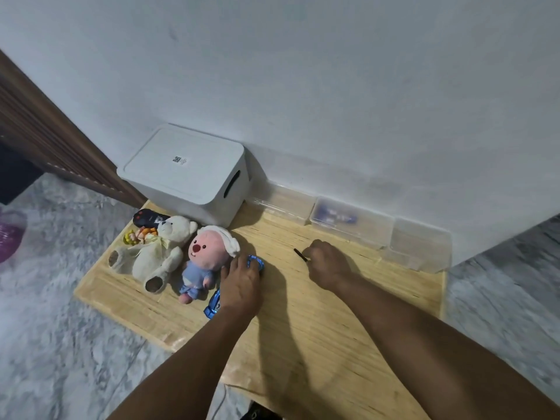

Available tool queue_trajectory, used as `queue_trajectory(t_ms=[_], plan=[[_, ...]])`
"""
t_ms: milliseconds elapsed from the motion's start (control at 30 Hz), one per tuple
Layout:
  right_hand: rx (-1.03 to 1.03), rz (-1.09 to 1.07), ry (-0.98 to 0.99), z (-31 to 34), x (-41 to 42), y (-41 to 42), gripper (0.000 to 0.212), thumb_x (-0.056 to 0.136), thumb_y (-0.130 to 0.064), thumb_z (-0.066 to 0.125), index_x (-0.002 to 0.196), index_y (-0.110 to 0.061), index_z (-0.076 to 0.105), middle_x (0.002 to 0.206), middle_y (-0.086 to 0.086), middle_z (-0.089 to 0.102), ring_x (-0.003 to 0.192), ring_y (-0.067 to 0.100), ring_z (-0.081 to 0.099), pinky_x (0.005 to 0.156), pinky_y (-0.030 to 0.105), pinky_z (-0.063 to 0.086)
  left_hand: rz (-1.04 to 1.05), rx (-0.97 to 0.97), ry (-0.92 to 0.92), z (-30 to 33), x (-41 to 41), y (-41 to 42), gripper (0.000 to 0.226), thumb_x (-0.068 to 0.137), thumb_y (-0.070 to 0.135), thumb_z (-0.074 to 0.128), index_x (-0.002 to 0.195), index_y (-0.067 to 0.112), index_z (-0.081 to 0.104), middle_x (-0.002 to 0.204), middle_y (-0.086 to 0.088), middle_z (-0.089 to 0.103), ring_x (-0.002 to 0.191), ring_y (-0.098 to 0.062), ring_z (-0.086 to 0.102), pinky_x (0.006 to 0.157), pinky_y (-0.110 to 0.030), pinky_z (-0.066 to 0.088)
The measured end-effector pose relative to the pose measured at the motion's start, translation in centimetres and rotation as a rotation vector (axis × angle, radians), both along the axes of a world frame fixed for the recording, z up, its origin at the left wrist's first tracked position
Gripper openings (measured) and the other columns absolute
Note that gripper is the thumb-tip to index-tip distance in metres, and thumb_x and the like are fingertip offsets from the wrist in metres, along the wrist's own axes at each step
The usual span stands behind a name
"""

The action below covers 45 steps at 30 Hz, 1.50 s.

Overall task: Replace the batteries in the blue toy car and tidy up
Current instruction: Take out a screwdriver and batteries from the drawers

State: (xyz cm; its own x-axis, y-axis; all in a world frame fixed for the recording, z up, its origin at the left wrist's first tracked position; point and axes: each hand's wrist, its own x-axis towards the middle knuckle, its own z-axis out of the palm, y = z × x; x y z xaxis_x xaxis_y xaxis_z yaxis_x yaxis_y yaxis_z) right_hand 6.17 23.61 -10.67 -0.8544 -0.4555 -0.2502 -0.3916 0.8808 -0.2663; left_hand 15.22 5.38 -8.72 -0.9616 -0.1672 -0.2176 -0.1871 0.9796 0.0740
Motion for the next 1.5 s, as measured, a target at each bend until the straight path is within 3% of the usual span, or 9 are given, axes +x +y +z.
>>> queue_trajectory(t_ms=[200, 400, 567, 700, 867, 1067, 1333, 1433, 1500], plan=[[-0.104, -0.154, 0.116, 0.7, -0.9, 2.0, 0.036, 0.091, -0.008, 0.051, 0.124, -0.016, 0.063, 0.12, 0.006, 0.061, 0.115, 0.029, 0.054, 0.093, 0.037, 0.045, 0.022, 0.022, 0.007, 0.0, 0.0, 0.2, 0.051, 0.088, 0.01, 0.053, 0.138, 0.013, 0.044, 0.143, -0.01, 0.04, 0.132, -0.029, 0.038, 0.109, -0.041, 0.033], [-0.083, -0.15, -0.07, 0.4, -0.8, 1.8, 0.029, 0.093, -0.024, 0.056, 0.121, -0.022, 0.064, 0.121, 0.001, 0.064, 0.112, 0.023, 0.058, 0.093, 0.036, 0.048, 0.113, 0.124, 0.037, -0.1, 0.5, -0.1, 0.057, 0.089, 0.006, 0.059, 0.142, 0.01, 0.039, 0.144, -0.015, 0.037, 0.13, -0.029, 0.04, 0.109, -0.039, 0.038], [-0.111, -0.14, -0.079, 0.0, 0.0, -1.3, 0.019, 0.093, -0.027, 0.057, 0.103, -0.015, 0.068, 0.1, 0.005, 0.066, 0.096, 0.028, 0.062, 0.076, 0.034, 0.049, 0.219, 0.083, 0.06, -0.7, 0.8, -0.8, 0.059, 0.078, 0.019, 0.074, 0.129, 0.004, 0.05, 0.121, -0.015, 0.053, 0.11, -0.033, 0.055, 0.087, -0.041, 0.049], [-0.058, -0.164, -0.034, -0.1, 0.0, -2.6, 0.019, 0.094, -0.02, 0.056, 0.108, -0.011, 0.067, 0.106, 0.009, 0.066, 0.097, 0.031, 0.062, 0.078, 0.037, 0.05, 0.273, 0.11, 0.028, -0.5, 1.1, -1.1, 0.065, 0.085, 0.038, 0.066, 0.137, 0.01, 0.04, 0.129, -0.009, 0.05, 0.117, -0.029, 0.053, 0.094, -0.04, 0.044], [-0.051, -0.213, -0.053, 0.0, -0.3, -2.7, 0.015, 0.092, -0.016, 0.058, 0.102, -0.013, 0.068, 0.1, 0.009, 0.068, 0.091, 0.03, 0.064, 0.073, 0.034, 0.052, 0.259, 0.167, 0.068, -0.7, 0.9, -1.3, 0.065, 0.083, 0.036, 0.068, 0.137, 0.011, 0.042, 0.126, -0.009, 0.054, 0.114, -0.027, 0.056, 0.091, -0.038, 0.047], [-0.089, -0.254, -0.049, -0.1, -0.5, -1.8, 0.019, 0.09, -0.027, 0.06, 0.101, -0.014, 0.069, 0.1, 0.007, 0.068, 0.094, 0.029, 0.062, 0.074, 0.033, 0.049, 0.218, 0.246, 0.117, -0.8, 0.6, -0.3, 0.06, 0.081, 0.038, 0.067, 0.13, 0.008, 0.05, 0.121, -0.013, 0.058, 0.109, -0.029, 0.057, 0.085, -0.041, 0.05], [-0.193, -0.297, 0.206, 0.8, -1.5, 1.5, 0.02, 0.09, -0.021, 0.058, 0.103, -0.012, 0.069, 0.1, 0.007, 0.067, 0.093, 0.031, 0.063, 0.073, 0.035, 0.05, 0.13, 0.087, 0.047, -0.7, -0.4, 0.5, 0.068, 0.086, 0.043, 0.064, 0.141, 0.013, 0.037, 0.141, -0.01, 0.042, 0.126, -0.027, 0.044, 0.1, -0.039, 0.043], [-0.221, -0.297, 0.336, 1.2, -1.8, 2.9, 0.014, 0.079, -0.01, 0.069, 0.092, -0.007, 0.071, 0.087, 0.01, 0.067, 0.08, 0.033, 0.064, 0.064, 0.036, 0.051, 0.094, 0.052, 0.069, -0.6, -0.8, 1.3, 0.058, 0.086, 0.034, 0.064, 0.136, 0.011, 0.045, 0.134, -0.013, 0.048, 0.122, -0.031, 0.047, 0.103, -0.042, 0.04], [-0.183, -0.273, 0.438, 1.1, -2.0, 3.9, 0.022, 0.067, -0.004, 0.076, 0.088, -0.006, 0.07, 0.085, 0.01, 0.065, 0.078, 0.033, 0.062, 0.064, 0.038, 0.051, 0.046, 0.026, 0.091, -0.7, -1.2, 1.8, 0.051, 0.077, 0.023, 0.071, 0.124, 0.006, 0.057, 0.122, -0.017, 0.058, 0.113, -0.037, 0.054, 0.099, -0.047, 0.043]])
